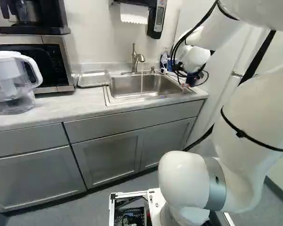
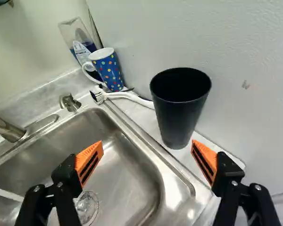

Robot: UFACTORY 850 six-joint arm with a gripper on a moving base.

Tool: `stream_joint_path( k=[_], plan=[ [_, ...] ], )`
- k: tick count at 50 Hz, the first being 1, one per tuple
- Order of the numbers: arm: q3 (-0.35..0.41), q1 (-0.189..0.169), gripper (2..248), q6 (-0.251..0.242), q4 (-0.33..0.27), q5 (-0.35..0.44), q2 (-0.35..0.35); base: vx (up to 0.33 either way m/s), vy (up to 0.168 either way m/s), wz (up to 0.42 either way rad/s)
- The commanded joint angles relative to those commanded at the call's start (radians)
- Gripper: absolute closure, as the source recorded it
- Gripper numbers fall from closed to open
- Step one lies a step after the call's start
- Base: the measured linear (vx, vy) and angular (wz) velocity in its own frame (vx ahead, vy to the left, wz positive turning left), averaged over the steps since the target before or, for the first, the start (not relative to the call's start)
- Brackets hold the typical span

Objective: Rinse the cup and place it in the tray

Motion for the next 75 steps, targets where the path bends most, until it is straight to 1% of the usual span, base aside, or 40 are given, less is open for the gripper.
stream_joint_path(
  k=[19,31,53,64,75],
  plan=[
    [-0.027,-0.04,3,0.0,0.0,0.0,-0.027,0.0,0.0,0.0],
    [-0.027,-0.04,3,0.0,0.004,0.005,-0.027,0.0,0.0,0.0],
    [-0.027,-0.04,3,0.0,0.035,0.028,-0.027,0.0,0.0,0.0],
    [-0.025,-0.04,3,0.0,0.061,0.04,-0.034,0.0,0.0,0.0],
    [-0.02,-0.04,3,0.0,0.105,0.051,-0.053,0.0,0.0,0.0]
  ],
)
